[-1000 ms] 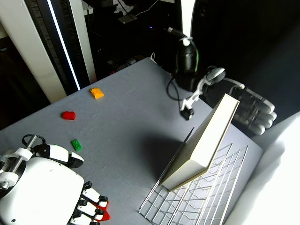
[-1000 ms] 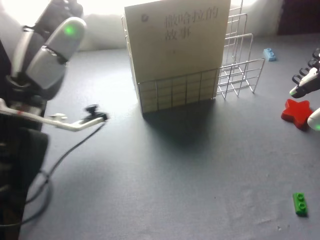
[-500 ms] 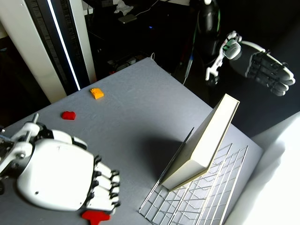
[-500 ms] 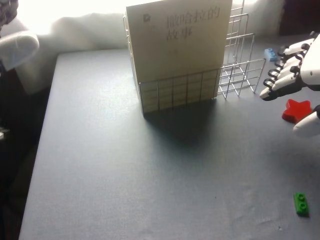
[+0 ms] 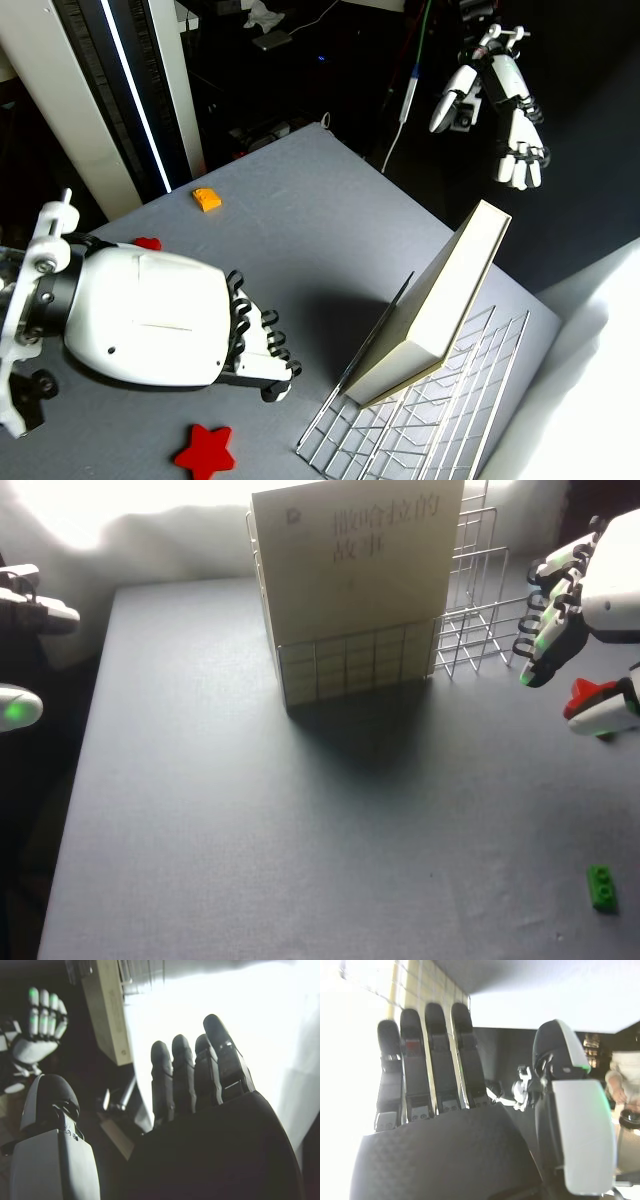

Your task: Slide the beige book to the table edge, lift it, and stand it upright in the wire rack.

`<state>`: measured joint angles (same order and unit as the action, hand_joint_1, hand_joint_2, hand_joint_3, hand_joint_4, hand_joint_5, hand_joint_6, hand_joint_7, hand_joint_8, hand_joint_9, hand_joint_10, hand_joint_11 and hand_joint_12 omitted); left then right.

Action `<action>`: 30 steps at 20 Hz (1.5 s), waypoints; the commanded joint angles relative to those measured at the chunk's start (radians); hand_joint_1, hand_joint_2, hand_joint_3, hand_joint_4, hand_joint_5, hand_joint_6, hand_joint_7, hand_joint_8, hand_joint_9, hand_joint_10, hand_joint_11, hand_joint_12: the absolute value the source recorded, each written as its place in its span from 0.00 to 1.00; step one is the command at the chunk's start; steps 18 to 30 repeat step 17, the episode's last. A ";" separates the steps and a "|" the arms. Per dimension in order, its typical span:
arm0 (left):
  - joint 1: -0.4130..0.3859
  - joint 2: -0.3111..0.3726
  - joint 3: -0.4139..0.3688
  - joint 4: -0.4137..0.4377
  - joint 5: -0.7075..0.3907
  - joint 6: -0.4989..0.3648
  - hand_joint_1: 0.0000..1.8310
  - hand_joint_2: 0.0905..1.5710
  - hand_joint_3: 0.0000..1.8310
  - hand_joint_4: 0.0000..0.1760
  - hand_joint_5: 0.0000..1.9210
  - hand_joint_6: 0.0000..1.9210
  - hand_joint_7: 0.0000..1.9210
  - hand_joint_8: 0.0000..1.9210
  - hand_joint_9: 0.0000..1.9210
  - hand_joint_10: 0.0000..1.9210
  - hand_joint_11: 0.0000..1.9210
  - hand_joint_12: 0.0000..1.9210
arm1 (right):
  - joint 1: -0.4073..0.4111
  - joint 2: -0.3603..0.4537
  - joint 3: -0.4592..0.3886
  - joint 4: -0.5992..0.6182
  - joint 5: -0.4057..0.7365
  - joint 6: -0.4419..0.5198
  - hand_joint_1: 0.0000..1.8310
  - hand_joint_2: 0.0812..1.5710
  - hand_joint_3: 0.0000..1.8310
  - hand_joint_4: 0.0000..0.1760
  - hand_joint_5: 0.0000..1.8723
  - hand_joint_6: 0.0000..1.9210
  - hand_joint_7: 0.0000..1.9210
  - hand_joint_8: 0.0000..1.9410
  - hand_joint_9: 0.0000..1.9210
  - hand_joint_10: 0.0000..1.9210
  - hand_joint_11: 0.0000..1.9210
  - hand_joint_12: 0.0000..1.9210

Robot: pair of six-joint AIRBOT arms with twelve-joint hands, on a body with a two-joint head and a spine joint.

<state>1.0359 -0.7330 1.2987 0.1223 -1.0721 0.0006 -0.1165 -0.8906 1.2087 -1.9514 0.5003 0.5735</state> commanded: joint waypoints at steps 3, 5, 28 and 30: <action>-0.035 0.059 -0.019 0.017 -0.028 0.039 0.49 0.76 0.00 0.94 0.41 0.64 0.53 0.09 0.40 0.37 0.19 0.77 | 0.009 0.010 -0.002 0.133 -0.007 -0.066 0.25 0.75 0.00 0.00 0.42 0.45 0.48 0.32 0.38 0.69 0.35 0.90; -0.034 0.075 -0.027 0.038 -0.017 0.039 0.51 0.75 0.00 1.00 0.43 0.65 0.55 0.23 0.39 0.57 0.24 0.86 | 0.009 0.011 -0.002 0.166 -0.003 -0.074 0.25 0.76 0.00 0.00 0.36 0.70 0.38 0.70 0.37 0.84 0.36 0.97; -0.099 0.195 -0.099 0.225 0.089 0.087 0.59 0.81 0.01 0.00 0.62 1.00 0.69 1.00 0.70 1.00 0.73 1.00 | 0.009 0.011 -0.004 0.275 0.076 -0.111 0.49 0.85 0.01 0.00 0.65 1.00 0.68 1.00 0.77 1.00 0.85 1.00; -0.099 0.195 -0.099 0.225 0.089 0.087 0.59 0.81 0.01 0.00 0.62 1.00 0.69 1.00 0.70 1.00 0.73 1.00 | 0.009 0.011 -0.004 0.275 0.076 -0.111 0.49 0.85 0.01 0.00 0.65 1.00 0.68 1.00 0.77 1.00 0.85 1.00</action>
